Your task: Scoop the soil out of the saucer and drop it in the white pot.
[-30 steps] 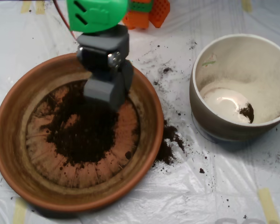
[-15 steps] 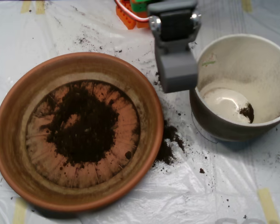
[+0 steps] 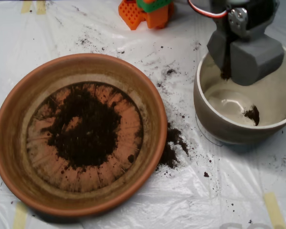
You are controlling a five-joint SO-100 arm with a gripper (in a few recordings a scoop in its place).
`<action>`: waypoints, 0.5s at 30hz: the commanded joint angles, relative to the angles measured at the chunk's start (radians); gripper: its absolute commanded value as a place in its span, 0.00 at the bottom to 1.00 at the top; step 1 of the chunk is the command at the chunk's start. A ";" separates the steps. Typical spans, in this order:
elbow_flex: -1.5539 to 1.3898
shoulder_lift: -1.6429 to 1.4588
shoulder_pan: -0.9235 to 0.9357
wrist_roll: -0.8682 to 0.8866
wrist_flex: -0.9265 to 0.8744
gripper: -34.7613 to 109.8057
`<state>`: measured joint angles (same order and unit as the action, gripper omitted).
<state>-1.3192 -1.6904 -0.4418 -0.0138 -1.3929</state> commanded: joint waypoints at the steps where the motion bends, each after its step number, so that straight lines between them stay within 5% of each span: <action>1: 0.067 -0.038 -0.020 -0.008 -0.008 0.46; 15: 0.066 -0.054 -0.031 0.015 -0.011 0.49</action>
<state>-1.3177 -1.6904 -0.4633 -0.0046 -1.3959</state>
